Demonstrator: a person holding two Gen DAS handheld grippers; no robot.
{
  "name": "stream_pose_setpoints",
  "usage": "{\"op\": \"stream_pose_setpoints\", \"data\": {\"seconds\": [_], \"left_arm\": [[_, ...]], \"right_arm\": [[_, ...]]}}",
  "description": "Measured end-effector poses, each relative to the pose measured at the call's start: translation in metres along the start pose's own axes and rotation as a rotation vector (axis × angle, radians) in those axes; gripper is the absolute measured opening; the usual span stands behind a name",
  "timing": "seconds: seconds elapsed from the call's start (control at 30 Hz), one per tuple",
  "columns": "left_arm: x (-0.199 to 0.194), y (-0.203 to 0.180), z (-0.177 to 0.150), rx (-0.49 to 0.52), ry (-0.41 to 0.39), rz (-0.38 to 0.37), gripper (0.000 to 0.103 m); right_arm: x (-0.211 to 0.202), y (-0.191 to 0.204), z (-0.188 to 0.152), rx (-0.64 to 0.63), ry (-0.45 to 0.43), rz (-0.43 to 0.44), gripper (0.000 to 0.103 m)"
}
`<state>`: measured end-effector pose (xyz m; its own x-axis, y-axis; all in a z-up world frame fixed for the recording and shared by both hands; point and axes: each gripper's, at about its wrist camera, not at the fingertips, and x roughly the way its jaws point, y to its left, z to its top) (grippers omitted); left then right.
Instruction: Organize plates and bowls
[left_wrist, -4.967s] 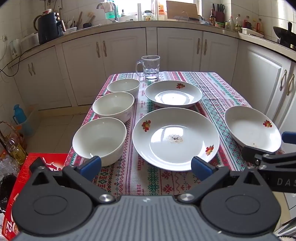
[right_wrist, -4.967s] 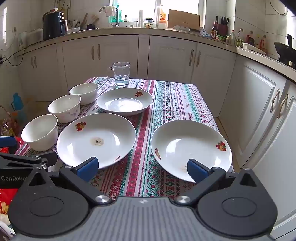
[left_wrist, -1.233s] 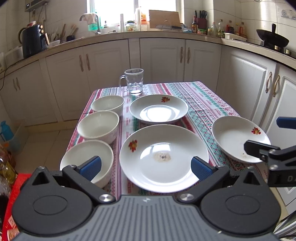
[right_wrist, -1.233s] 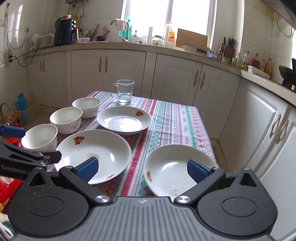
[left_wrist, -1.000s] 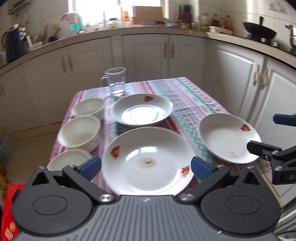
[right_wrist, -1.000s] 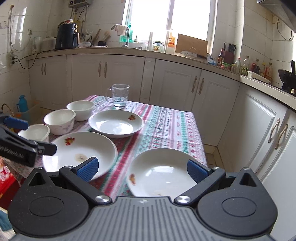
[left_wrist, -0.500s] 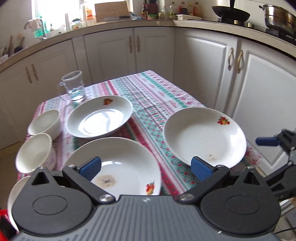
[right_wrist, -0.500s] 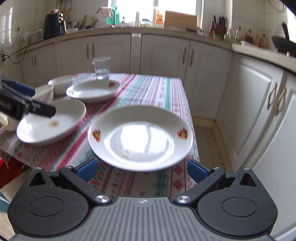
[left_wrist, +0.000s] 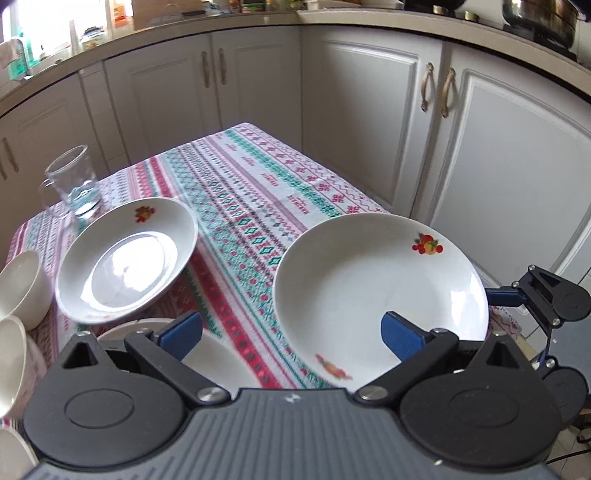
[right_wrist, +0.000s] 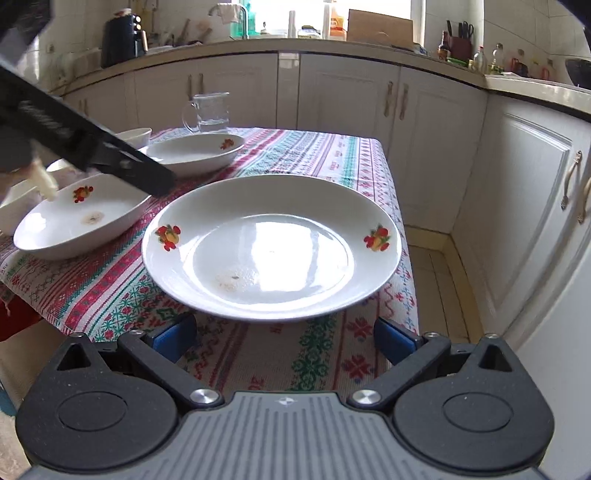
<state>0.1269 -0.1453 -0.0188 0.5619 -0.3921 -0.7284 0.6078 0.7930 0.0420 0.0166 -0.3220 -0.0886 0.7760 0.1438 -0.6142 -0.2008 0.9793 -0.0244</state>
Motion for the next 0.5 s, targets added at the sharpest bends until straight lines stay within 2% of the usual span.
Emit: {"op": "stream_pose_setpoints", "data": {"seconds": [0.2, 0.3, 0.4, 0.5], "left_arm": [[0.031, -0.007, 0.019, 0.058, 0.042, -0.053, 0.099], [0.048, -0.006, 0.028, 0.073, 0.075, -0.07, 0.088], [0.063, -0.006, 0.034, 0.085, 0.109, -0.091, 0.086], [0.075, -0.005, 0.038, 0.09, 0.144, -0.108, 0.074]], "right_arm": [[0.0, -0.007, -0.007, -0.037, -0.062, 0.059, 0.103], [0.001, -0.009, -0.006, -0.05, -0.075, 0.083, 0.103], [0.004, -0.01, -0.003, -0.065, -0.077, 0.101, 0.103], [0.008, -0.013, 0.0, -0.08, -0.071, 0.114, 0.103]]}}
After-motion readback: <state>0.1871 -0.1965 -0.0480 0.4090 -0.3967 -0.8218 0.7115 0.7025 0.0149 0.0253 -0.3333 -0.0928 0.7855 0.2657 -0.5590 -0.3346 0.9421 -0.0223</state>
